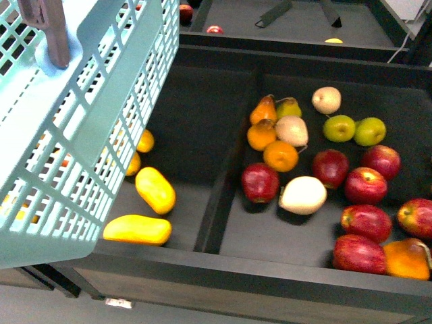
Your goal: Pick mango and avocado into basket
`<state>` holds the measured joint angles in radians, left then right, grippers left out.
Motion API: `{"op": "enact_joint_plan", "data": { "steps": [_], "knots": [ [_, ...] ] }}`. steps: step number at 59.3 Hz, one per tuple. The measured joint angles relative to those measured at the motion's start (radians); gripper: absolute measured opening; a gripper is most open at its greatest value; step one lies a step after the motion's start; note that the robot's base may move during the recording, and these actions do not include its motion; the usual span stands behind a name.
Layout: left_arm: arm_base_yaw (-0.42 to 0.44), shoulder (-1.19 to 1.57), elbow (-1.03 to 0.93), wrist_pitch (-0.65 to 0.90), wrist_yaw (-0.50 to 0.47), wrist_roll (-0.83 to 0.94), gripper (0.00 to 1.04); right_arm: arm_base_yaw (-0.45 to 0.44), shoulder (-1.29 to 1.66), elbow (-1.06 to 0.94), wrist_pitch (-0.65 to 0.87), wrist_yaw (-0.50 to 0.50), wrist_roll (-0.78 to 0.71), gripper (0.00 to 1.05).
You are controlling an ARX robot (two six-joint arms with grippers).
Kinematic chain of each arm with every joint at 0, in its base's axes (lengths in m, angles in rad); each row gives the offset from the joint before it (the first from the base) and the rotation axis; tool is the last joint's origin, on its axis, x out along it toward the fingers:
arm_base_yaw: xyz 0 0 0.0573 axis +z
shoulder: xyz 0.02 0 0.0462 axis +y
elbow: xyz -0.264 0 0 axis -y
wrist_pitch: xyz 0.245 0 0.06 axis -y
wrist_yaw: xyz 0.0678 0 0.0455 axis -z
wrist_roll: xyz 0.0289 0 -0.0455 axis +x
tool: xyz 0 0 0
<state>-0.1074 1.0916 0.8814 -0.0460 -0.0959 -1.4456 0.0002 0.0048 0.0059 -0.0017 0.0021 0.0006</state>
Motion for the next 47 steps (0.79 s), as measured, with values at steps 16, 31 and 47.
{"op": "enact_joint_plan", "data": {
  "steps": [16,31,47],
  "knots": [
    [0.0,0.0,0.0,0.0,0.0,0.0,0.07,0.0,-0.001,0.0,-0.001,0.0,0.0,0.97],
    [0.001,0.0,0.0,0.0,-0.003,0.001,0.07,0.0,-0.001,0.0,0.0,0.0,0.0,0.97],
    [0.001,0.0,0.0,0.0,-0.001,0.001,0.07,0.0,0.0,0.001,0.0,0.0,0.0,0.97]
  ]
}}
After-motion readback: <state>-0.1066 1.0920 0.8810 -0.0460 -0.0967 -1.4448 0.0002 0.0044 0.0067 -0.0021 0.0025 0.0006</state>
